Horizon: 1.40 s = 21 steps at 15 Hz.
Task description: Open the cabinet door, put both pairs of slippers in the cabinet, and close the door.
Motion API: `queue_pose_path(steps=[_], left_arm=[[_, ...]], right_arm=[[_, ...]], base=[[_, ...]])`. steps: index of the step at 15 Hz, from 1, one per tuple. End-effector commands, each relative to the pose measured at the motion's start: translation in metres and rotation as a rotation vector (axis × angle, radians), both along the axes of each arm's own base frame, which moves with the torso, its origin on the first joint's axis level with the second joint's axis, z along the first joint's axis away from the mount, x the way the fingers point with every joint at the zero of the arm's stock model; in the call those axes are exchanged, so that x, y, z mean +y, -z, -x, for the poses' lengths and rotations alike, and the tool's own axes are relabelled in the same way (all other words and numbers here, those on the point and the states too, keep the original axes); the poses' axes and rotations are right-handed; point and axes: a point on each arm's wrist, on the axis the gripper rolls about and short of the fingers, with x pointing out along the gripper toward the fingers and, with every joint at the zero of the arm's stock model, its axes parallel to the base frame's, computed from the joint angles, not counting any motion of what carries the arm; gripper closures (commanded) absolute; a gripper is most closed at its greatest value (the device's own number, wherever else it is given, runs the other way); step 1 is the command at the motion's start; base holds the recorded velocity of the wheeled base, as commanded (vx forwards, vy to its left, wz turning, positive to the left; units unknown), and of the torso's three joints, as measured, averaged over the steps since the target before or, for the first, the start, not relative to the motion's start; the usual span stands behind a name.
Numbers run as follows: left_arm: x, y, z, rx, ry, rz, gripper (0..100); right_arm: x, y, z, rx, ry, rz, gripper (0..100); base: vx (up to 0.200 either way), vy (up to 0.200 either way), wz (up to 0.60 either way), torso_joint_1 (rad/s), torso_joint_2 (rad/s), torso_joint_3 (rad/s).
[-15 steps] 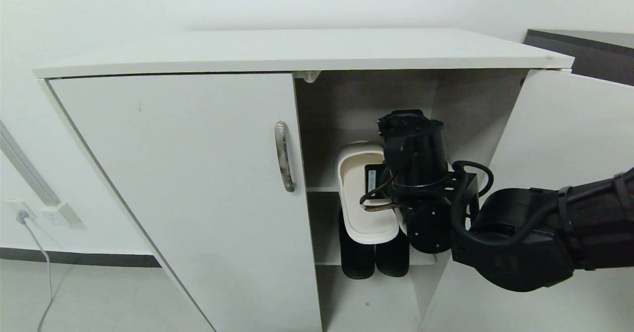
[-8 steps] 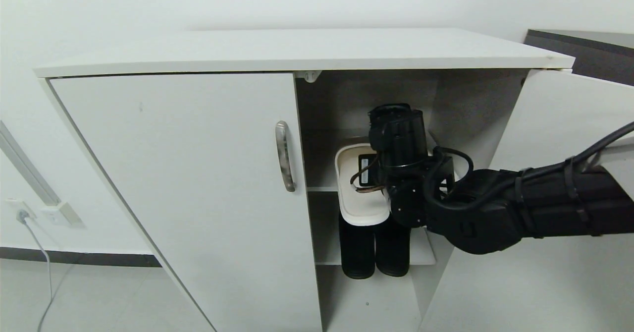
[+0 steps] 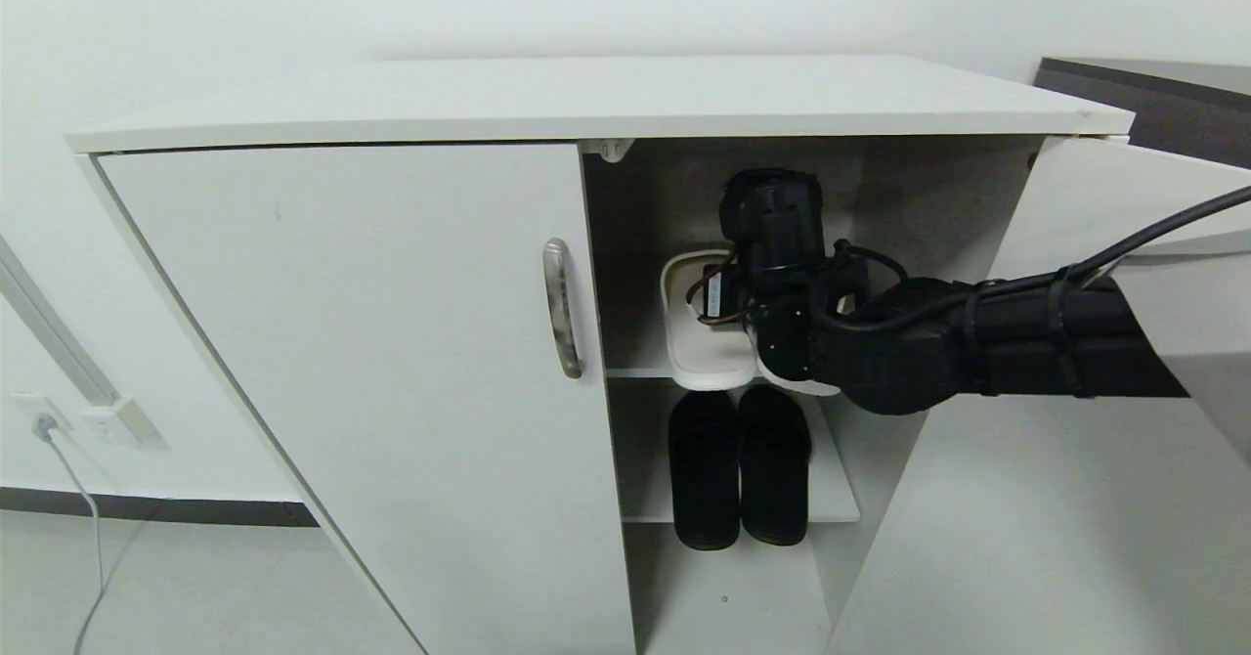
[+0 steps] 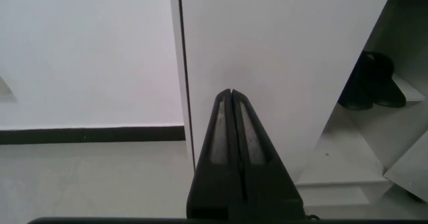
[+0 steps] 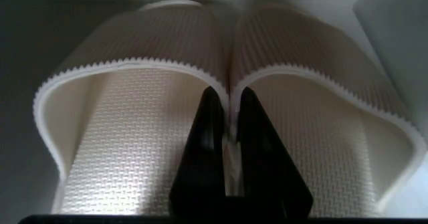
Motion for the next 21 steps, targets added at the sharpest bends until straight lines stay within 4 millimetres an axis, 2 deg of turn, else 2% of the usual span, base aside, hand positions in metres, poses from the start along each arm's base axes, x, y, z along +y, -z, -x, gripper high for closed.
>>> queue_pose_path(steps=[1, 5, 6, 10, 14, 20, 21], left_arm=[[0.000, 0.000, 0.000, 0.000, -0.001, 0.001, 100], [0.000, 0.000, 0.000, 0.000, -0.018, 0.002, 100], [0.000, 0.000, 0.000, 0.000, -0.018, 0.002, 100], [0.000, 0.000, 0.000, 0.000, -0.018, 0.002, 100], [0.000, 0.000, 0.000, 0.000, -0.018, 0.002, 100], [0.000, 0.000, 0.000, 0.000, -0.018, 0.002, 100], [0.000, 0.000, 0.000, 0.000, -0.018, 0.002, 100]], right_arm=[[0.002, 0.008, -0.007, 0.009, 0.009, 0.010, 100], [0.001, 0.013, -0.010, 0.019, 0.013, 0.019, 100], [0.001, 0.013, -0.010, 0.022, 0.013, 0.022, 0], [-0.002, 0.007, -0.002, 0.020, 0.008, 0.022, 0], [-0.006, -0.003, 0.037, 0.031, -0.040, 0.033, 0], [-0.024, -0.007, 0.089, 0.010, -0.118, 0.007, 0], [-0.033, -0.005, 0.109, 0.008, -0.147, 0.002, 0]], base=[[0.000, 0.000, 0.00, 0.000, 0.00, 0.000], [0.000, 0.000, 0.00, 0.000, 0.00, 0.000], [0.000, 0.000, 0.00, 0.000, 0.00, 0.000], [0.000, 0.000, 0.00, 0.000, 0.00, 0.000], [0.000, 0.000, 0.00, 0.000, 0.00, 0.000], [0.000, 0.000, 0.00, 0.000, 0.00, 0.000], [0.000, 0.000, 0.00, 0.000, 0.00, 0.000]])
